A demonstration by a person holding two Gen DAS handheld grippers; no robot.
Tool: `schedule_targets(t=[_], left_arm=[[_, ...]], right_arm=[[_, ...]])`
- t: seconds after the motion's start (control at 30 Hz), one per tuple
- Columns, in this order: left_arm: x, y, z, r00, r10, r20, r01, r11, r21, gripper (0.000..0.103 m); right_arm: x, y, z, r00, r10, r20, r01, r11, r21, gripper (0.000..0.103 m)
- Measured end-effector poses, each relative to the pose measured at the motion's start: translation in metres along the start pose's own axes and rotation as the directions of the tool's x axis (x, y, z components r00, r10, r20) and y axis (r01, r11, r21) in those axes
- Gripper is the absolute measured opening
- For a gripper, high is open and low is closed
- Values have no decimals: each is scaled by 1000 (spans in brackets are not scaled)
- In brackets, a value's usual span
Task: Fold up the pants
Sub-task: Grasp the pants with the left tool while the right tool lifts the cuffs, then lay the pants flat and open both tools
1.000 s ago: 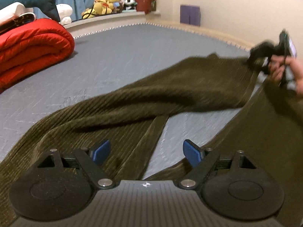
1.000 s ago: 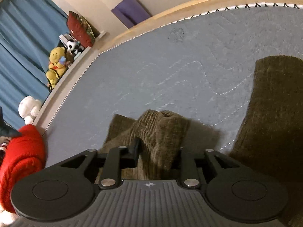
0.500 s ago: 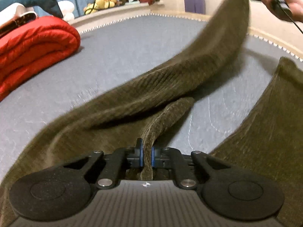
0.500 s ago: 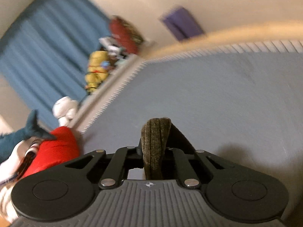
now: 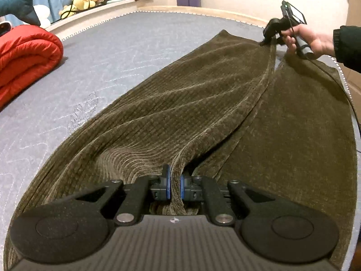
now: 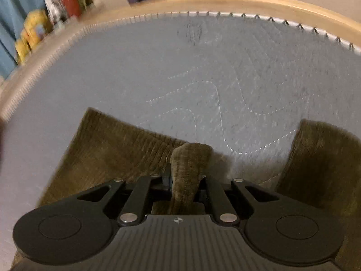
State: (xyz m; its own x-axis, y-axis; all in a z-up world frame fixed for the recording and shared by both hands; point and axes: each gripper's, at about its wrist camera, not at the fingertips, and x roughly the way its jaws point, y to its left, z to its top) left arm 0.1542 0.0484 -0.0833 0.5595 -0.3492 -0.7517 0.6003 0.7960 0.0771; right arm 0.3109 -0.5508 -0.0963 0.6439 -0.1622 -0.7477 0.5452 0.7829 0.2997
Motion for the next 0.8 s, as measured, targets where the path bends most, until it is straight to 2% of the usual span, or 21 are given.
schedule_targets(t=[0.1,0.17,0.23,0.3,0.37,0.47,0.53,0.57,0.6,0.63,0.73,0.8], left_arm=[[1,-3,-3,997,-61,-50,61,998,-4,14],[-7,0,-2,997,-71,-29,71,997,-28,24],[-21,11,1,994,-105,27,107,990,-97,44],[-39,21,-1,986,-131,99,146,978,-152,45],[-48,27,-6,984,-129,126,149,975,-167,45],[-42,32,-23,991,-103,80,117,975,-191,42],[-25,32,-41,997,-64,-30,56,974,-217,37],[-8,30,-52,992,-21,-125,-7,975,-223,32],[0,29,-62,986,21,-163,-57,975,-217,31],[-6,26,-66,993,38,-115,-63,971,-229,31],[-25,23,-62,986,100,-131,-131,956,-262,30],[-55,18,-58,987,141,-78,-158,949,-274,30]], right_arm=[[-15,-1,10,998,27,51,-27,1000,-3,9],[-22,-2,15,999,-3,41,3,1000,0,15],[-40,0,16,992,-91,89,93,996,-15,28],[-63,6,8,982,-118,145,127,990,-54,33],[-89,6,2,978,-99,183,115,990,-77,35],[-126,9,-14,977,-14,214,39,993,-113,39],[-155,21,-31,971,73,226,-35,985,-167,42],[-173,29,-43,965,123,230,-76,976,-204,44],[-189,37,-57,958,172,231,-113,962,-249,48],[-205,47,-70,950,218,224,-148,945,-291,51],[-248,68,-111,918,359,166,-275,881,-385,53],[-274,81,-138,891,442,106,-357,825,-438,54]])
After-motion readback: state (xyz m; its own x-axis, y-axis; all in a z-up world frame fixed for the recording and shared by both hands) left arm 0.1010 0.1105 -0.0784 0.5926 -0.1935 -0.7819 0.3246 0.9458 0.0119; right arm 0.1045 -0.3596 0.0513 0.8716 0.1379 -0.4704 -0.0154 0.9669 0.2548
